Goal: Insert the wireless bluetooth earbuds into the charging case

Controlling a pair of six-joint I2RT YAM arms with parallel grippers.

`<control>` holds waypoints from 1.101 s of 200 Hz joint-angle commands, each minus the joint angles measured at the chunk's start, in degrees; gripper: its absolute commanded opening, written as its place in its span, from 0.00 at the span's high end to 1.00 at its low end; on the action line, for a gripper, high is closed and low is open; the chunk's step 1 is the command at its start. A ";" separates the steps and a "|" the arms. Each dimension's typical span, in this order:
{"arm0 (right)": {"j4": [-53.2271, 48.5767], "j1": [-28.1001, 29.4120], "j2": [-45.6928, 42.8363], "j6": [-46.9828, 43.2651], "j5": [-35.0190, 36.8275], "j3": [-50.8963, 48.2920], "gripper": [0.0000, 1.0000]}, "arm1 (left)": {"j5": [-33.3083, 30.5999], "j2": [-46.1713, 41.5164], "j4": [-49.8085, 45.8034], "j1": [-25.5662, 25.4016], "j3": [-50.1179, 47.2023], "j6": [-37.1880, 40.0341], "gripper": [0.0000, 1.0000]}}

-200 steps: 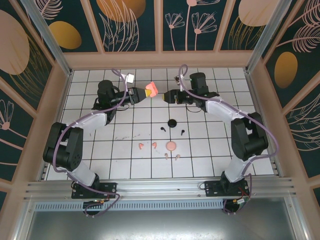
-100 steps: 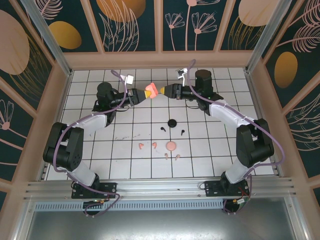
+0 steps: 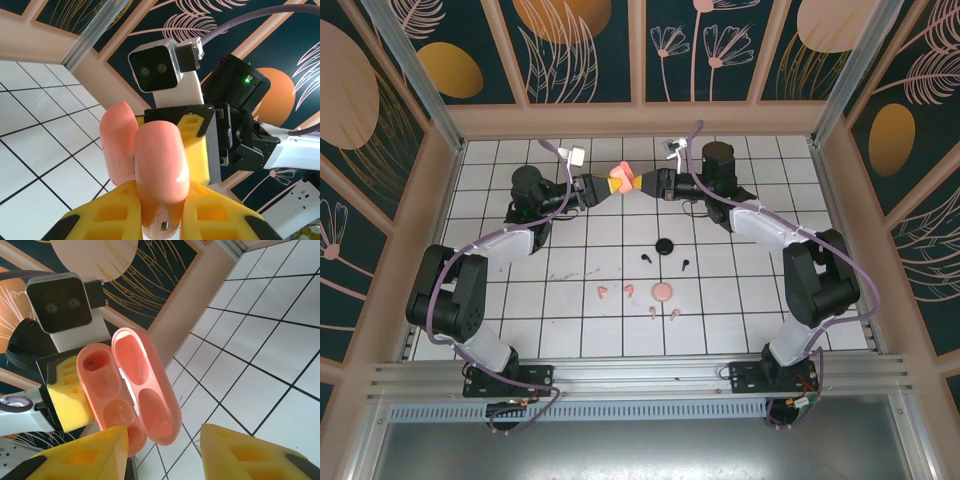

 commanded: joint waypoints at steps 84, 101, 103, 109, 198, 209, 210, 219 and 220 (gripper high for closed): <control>9.30 0.70 2.52 5.70 -3.78 0.51 0.65 | 0.01 -1.05 5.02 -0.43 -0.55 -1.33 1.00; 10.04 0.84 2.83 6.26 -4.03 0.69 0.68 | -0.08 -0.97 5.37 -0.43 -0.52 -1.50 1.00; 10.14 0.85 2.84 6.37 -4.05 0.69 0.69 | -0.08 -0.97 5.35 -0.43 -0.46 -1.60 1.00; 10.52 0.87 2.93 6.65 -4.14 0.69 0.70 | -0.03 -0.88 5.50 -0.51 -0.44 -1.67 1.00; 11.70 1.13 2.80 8.12 -3.94 1.83 0.95 | -0.76 -0.35 5.39 -1.61 -0.89 -1.40 1.00; 10.97 1.19 2.68 7.93 -3.55 2.13 0.97 | -1.13 -0.35 4.59 -1.63 -0.93 -1.12 1.00; 10.94 1.16 2.66 7.89 -3.50 2.15 0.97 | -1.22 -0.35 4.45 -1.65 -0.95 -0.99 1.00; 10.07 1.13 2.63 7.57 -3.15 2.42 1.00 | -1.84 -0.50 3.04 -1.66 -0.82 -0.28 1.00; 9.96 1.13 2.64 7.49 -3.12 2.48 1.00 | -1.88 -0.52 2.89 -1.61 -0.76 -0.18 1.00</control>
